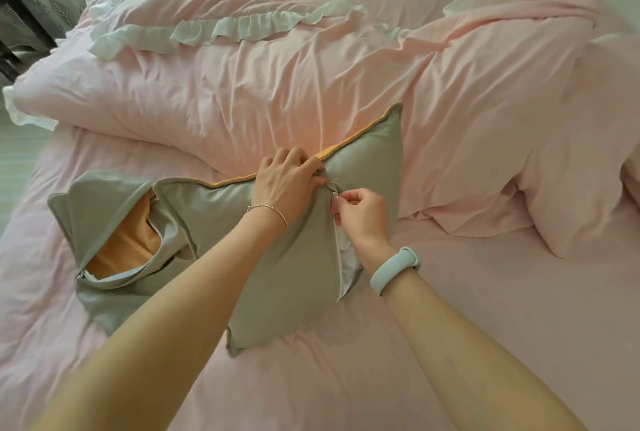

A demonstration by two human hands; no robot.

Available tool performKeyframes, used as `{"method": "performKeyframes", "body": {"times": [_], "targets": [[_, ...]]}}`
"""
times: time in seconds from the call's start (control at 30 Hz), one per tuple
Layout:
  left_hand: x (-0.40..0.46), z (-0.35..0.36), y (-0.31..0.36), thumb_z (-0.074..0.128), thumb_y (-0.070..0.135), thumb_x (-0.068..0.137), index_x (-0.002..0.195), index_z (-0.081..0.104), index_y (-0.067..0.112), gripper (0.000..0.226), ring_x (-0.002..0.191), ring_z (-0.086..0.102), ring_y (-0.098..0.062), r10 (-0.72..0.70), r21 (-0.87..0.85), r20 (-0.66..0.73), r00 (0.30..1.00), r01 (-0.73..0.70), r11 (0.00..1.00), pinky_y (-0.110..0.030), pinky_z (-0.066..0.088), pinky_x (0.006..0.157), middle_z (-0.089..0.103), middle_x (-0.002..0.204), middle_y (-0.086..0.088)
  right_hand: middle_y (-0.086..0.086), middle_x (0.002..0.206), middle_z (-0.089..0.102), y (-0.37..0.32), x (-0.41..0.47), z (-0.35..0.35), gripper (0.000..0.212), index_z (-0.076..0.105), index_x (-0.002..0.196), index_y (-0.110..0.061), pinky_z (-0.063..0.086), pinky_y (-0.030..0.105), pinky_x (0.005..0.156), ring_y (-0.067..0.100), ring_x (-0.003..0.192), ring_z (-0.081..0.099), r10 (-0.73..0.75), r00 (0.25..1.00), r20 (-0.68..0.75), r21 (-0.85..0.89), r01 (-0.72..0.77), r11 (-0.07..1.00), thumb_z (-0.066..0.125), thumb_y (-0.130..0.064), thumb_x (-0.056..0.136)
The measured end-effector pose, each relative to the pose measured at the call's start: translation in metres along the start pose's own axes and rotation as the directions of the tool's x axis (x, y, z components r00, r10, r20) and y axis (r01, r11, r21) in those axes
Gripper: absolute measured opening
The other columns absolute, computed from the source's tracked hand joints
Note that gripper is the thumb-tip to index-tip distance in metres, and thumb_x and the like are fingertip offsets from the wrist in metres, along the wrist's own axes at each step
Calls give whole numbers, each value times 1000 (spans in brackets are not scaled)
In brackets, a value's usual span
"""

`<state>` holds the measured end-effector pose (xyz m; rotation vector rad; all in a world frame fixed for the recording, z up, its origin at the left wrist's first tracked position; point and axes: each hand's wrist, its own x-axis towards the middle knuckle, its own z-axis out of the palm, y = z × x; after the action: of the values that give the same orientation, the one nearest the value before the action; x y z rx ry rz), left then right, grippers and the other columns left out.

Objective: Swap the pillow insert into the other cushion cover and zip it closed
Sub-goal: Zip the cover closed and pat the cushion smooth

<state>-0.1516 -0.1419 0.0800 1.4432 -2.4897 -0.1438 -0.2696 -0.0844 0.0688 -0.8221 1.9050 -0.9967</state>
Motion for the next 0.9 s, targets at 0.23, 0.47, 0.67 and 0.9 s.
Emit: {"method": "performKeyframes", "body": {"times": [0.23,0.47,0.67,0.9], "targets": [[-3,5,-14,46,20,83,90,67,23,23,86,54,-19,330,36,-97,939,-328,944,-28,45,62,67,95,6,24,74,65,-20,6,0,36,49,50,-12,49,42,76,36,72,58,29,964,265,-201,25,979,42,-6,85],[9,11,-21,44,16,83,76,62,18,19,69,59,-23,239,53,-161,958,-233,971,-28,42,53,61,74,1,0,48,36,4,-13,4,42,32,49,-16,29,32,55,19,56,35,-123,971,206,-151,155,976,46,-12,88],[13,18,-31,47,9,86,84,63,14,16,83,59,-30,1,49,-113,994,5,999,-34,38,66,62,85,-7,8,59,47,59,-35,6,33,45,60,-4,29,30,57,18,59,39,-64,968,243,-145,101,984,43,-11,92],[-21,41,-20,50,18,86,107,62,20,24,113,53,-28,-58,63,-280,958,79,995,-46,24,97,63,118,-2,9,56,45,94,-26,23,33,43,61,-4,30,28,54,19,55,36,-109,973,204,-158,142,977,43,-8,93]]}}
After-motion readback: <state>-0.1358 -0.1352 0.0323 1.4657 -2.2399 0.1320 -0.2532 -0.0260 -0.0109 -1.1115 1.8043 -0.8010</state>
